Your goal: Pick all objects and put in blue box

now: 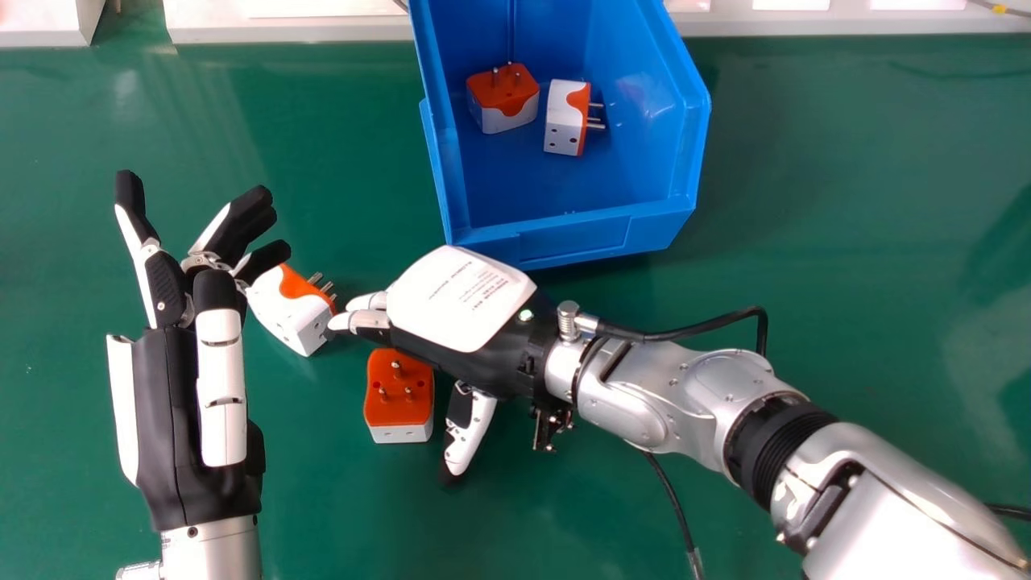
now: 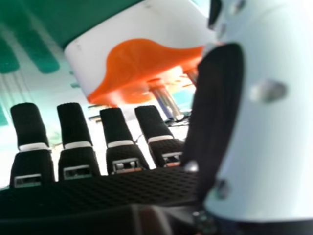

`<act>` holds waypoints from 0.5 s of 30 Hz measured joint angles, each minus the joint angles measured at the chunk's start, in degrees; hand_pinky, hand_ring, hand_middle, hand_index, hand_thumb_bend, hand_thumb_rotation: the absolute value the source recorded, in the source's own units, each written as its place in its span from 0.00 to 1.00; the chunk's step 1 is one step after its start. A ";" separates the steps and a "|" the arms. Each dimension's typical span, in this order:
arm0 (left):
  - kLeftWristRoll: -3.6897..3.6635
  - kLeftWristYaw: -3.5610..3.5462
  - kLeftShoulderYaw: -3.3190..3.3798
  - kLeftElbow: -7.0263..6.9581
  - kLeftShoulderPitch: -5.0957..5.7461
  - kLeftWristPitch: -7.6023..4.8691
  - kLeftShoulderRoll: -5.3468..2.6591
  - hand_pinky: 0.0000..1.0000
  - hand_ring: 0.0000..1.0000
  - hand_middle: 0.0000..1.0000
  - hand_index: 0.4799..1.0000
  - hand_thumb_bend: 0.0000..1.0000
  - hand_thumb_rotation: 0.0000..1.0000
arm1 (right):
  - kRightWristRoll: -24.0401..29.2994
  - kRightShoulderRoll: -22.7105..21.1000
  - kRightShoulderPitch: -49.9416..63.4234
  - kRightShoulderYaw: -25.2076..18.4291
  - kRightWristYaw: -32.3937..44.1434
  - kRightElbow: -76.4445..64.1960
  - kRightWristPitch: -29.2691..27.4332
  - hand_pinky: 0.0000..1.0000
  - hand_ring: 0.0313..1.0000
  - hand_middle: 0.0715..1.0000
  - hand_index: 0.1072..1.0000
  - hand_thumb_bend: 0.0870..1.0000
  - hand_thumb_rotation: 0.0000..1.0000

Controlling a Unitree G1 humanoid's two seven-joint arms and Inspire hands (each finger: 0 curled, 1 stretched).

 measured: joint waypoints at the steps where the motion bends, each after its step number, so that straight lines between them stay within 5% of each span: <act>1: 0.01 0.00 0.01 0.00 0.00 0.00 0.00 0.77 0.82 0.81 0.58 0.49 0.89 | -0.13 0.17 -0.13 0.17 -0.25 0.22 0.27 0.68 0.79 0.84 0.83 0.97 0.22; 15: 0.04 0.00 0.07 0.03 0.00 -0.05 0.08 0.76 0.82 0.81 0.58 0.50 0.88 | -0.49 1.81 -1.45 2.10 -2.23 2.90 1.82 0.65 0.74 0.79 0.78 0.92 0.13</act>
